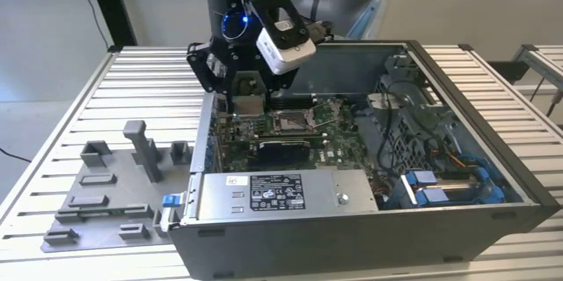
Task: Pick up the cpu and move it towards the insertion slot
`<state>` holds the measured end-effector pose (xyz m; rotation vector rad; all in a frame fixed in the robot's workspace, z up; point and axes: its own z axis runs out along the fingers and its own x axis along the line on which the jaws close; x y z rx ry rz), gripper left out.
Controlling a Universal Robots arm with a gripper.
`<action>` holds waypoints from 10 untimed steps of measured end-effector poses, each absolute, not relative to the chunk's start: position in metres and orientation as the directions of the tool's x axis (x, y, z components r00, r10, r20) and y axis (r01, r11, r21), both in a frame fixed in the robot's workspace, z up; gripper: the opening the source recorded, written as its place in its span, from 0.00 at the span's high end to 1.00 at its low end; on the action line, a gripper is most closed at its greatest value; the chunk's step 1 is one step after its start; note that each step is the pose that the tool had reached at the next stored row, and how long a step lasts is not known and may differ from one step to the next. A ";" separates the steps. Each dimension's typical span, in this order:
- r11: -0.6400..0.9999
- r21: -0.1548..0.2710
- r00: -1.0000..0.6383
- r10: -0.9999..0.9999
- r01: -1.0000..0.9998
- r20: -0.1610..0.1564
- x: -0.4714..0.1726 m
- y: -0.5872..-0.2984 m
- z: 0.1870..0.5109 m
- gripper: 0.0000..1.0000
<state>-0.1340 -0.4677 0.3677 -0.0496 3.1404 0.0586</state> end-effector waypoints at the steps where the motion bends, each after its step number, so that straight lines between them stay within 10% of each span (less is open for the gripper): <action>1: 0.999 0.037 -1.000 -0.032 -0.032 -0.001 -0.130 -0.468 0.368 1.00; 10: 0.999 0.037 -1.000 -0.032 -0.032 -0.001 -0.094 -0.468 0.368 1.00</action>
